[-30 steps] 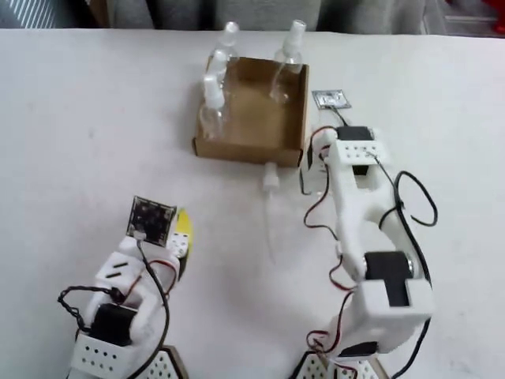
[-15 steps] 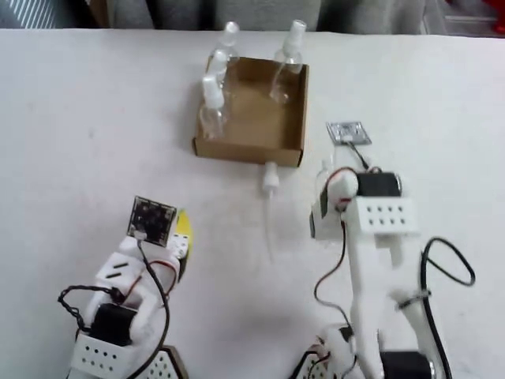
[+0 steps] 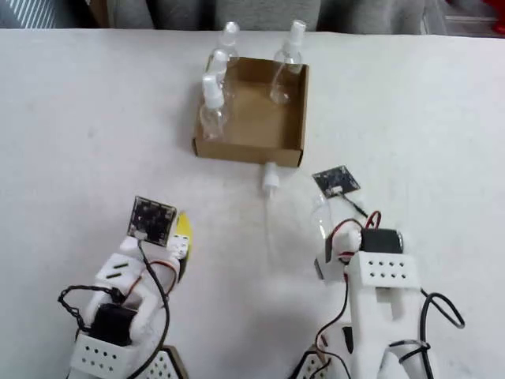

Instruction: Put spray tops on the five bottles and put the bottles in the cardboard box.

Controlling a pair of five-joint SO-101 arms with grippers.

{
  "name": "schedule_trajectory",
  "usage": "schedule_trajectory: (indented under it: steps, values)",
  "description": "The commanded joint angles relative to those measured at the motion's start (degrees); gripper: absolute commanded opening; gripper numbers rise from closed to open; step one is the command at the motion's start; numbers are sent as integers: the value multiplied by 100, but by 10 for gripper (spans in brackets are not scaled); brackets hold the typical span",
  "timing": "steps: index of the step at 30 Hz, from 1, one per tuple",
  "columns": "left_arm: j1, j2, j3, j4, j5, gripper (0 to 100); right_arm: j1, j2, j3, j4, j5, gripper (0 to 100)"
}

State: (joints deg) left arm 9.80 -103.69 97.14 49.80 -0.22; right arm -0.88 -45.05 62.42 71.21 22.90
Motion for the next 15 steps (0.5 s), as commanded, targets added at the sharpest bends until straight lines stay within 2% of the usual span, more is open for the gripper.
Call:
schedule_trajectory:
  steps: [1, 9, 13, 15]
  values:
    - [-4, 13, -9, 18, -35, 61, 242, -127, 79, -558, 97, 16]
    - [-4, 13, -9, 18, -35, 61, 497, -127, 932, -2097, 97, 18]
    - [-4, 13, -9, 18, -35, 61, 523, -119, 1020, -2299, 44, 27]
    - [-4, 13, -9, 18, -35, 61, 681, -119, 1020, -2316, -290, 77]
